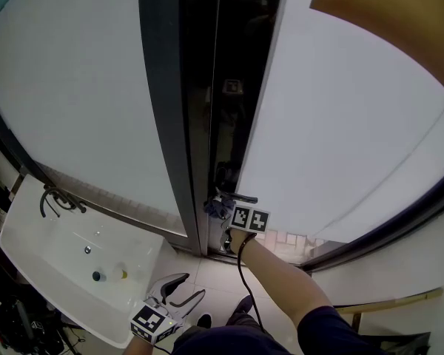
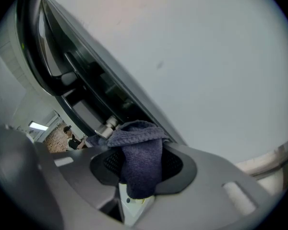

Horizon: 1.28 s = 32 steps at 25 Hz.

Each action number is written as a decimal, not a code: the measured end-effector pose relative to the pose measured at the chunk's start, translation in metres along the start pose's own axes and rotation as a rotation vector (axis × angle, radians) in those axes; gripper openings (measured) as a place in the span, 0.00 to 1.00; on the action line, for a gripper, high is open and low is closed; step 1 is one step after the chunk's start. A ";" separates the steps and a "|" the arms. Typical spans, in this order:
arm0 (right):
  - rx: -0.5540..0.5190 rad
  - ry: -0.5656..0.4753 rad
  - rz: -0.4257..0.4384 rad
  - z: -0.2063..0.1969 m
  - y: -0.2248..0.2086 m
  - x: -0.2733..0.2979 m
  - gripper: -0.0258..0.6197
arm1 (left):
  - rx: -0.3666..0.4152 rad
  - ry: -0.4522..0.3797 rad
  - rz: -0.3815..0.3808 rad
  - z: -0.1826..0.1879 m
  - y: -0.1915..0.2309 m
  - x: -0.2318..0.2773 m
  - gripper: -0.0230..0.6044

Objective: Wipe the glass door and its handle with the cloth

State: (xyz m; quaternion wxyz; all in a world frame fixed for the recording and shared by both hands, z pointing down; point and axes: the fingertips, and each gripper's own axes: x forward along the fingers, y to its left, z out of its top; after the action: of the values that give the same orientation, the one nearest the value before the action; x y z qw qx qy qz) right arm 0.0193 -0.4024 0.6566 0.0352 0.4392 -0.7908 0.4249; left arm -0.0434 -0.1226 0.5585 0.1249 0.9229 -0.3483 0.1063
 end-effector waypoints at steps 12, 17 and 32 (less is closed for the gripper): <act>-0.094 0.082 -0.080 -0.024 -0.016 0.025 0.27 | 0.006 0.014 0.027 0.006 -0.010 -0.005 0.39; -0.115 0.071 -0.064 -0.027 -0.018 0.017 0.27 | 0.008 0.013 0.035 -0.002 -0.010 -0.022 0.39; -0.311 -0.199 0.221 -0.048 0.089 -0.240 0.27 | 0.115 -0.025 -0.195 0.010 -0.032 -0.039 0.39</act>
State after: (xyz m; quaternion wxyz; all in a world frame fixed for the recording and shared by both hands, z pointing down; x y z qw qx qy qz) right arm 0.0861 -0.1866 0.5267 -0.0227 0.3790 -0.8897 0.2534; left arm -0.0494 -0.0783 0.5330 0.0772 0.9593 -0.2517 0.1020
